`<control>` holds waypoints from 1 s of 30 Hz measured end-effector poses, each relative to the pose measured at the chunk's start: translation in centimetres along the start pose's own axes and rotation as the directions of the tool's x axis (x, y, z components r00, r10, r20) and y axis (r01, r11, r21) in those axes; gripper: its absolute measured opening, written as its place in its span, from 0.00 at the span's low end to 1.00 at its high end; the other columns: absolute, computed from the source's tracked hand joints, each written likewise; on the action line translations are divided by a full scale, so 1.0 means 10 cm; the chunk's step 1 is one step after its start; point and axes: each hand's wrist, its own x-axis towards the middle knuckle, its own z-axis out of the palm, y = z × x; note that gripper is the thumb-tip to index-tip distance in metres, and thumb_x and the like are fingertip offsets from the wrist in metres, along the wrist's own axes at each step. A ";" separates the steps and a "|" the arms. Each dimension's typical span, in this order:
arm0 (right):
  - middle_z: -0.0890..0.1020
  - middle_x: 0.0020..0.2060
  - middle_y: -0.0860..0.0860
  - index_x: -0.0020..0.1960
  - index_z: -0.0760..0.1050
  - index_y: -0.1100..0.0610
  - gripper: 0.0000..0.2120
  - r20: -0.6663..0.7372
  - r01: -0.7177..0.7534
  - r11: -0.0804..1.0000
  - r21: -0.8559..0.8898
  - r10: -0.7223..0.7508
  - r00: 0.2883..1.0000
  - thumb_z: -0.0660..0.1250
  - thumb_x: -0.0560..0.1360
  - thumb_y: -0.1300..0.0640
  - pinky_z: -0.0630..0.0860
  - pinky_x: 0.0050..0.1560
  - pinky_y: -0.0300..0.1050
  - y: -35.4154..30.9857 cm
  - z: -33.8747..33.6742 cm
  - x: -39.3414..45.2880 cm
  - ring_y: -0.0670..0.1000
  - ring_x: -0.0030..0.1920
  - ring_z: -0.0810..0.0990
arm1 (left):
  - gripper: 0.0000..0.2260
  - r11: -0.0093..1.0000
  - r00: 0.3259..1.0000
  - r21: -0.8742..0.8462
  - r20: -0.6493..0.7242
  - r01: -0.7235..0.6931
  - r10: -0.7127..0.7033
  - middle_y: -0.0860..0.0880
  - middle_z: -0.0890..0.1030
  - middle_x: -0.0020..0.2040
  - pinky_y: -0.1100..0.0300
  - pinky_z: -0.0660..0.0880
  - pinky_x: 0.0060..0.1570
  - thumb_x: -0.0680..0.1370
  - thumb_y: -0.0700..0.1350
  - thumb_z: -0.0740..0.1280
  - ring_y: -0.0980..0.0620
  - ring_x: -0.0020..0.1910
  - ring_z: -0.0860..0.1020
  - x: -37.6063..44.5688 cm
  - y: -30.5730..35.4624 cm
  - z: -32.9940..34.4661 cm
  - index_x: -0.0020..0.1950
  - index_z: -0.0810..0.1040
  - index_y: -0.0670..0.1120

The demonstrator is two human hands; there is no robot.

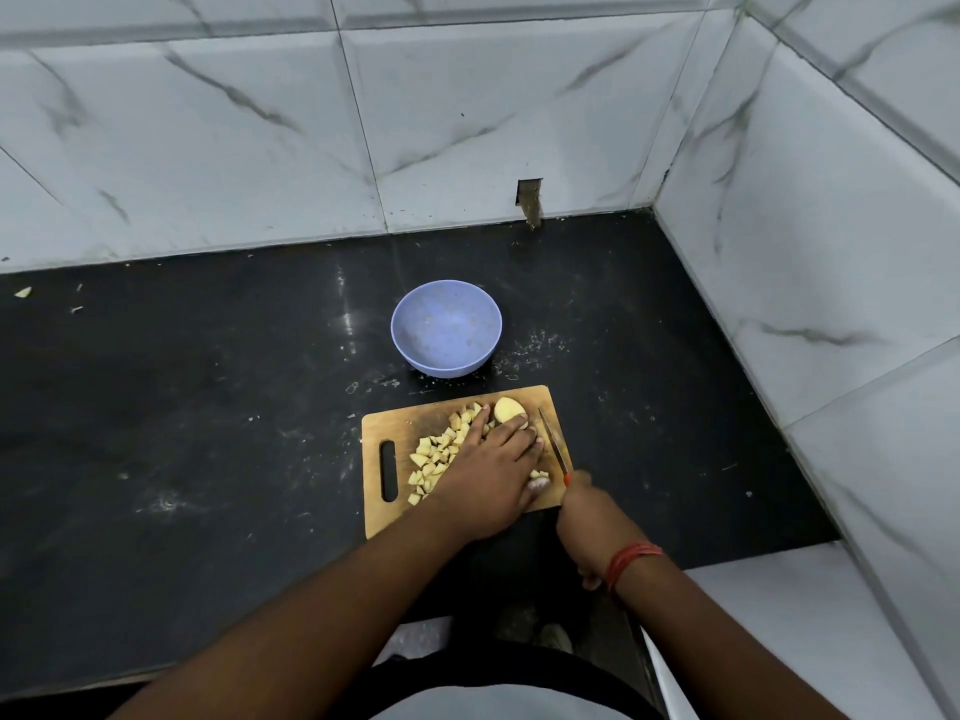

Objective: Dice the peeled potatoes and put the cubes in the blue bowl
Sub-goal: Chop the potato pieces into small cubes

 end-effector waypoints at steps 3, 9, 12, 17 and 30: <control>0.78 0.56 0.61 0.65 0.61 0.61 0.15 -0.014 0.013 1.000 -0.013 -0.013 1.000 0.56 0.78 0.65 0.77 0.46 0.51 0.01 0.03 0.01 0.59 0.53 0.81 | 0.28 1.000 1.000 0.005 -0.009 -0.002 0.002 0.49 0.73 0.73 0.36 0.49 0.77 0.83 0.60 0.48 0.47 0.78 0.61 0.00 0.00 0.01 0.74 0.73 0.46; 0.80 0.51 0.60 0.63 0.62 0.61 0.13 -0.015 0.057 0.998 -0.005 -0.057 0.998 0.53 0.78 0.64 0.77 0.49 0.49 0.10 0.10 0.00 0.57 0.49 0.81 | 0.28 1.000 1.000 0.013 -0.026 -0.011 0.011 0.48 0.74 0.72 0.36 0.50 0.77 0.83 0.60 0.48 0.47 0.78 0.62 -0.01 0.00 0.01 0.73 0.73 0.46; 0.79 0.52 0.60 0.61 0.62 0.61 0.12 -0.016 0.045 0.999 0.008 -0.045 0.999 0.53 0.79 0.64 0.76 0.49 0.48 0.08 0.09 0.02 0.57 0.50 0.81 | 0.28 1.000 0.999 0.015 -0.032 -0.012 0.012 0.48 0.74 0.72 0.36 0.51 0.77 0.83 0.60 0.49 0.47 0.78 0.62 0.00 0.00 0.01 0.73 0.73 0.46; 0.80 0.51 0.59 0.58 0.63 0.60 0.09 -0.050 0.022 1.000 0.011 -0.021 0.999 0.54 0.78 0.65 0.72 0.45 0.46 0.03 0.13 0.05 0.56 0.49 0.81 | 0.27 1.000 0.999 0.017 -0.037 -0.012 0.012 0.48 0.75 0.71 0.35 0.53 0.76 0.82 0.60 0.50 0.47 0.77 0.64 -0.01 0.00 0.01 0.73 0.73 0.46; 0.77 0.58 0.61 0.59 0.63 0.57 0.09 -0.021 -0.096 0.983 0.154 0.100 0.995 0.50 0.80 0.57 0.70 0.52 0.50 -0.14 0.08 0.01 0.60 0.58 0.77 | 0.28 1.000 0.999 0.013 0.036 0.006 -0.006 0.49 0.69 0.76 0.38 0.44 0.78 0.83 0.60 0.50 0.48 0.79 0.57 0.00 0.03 -0.07 0.77 0.68 0.46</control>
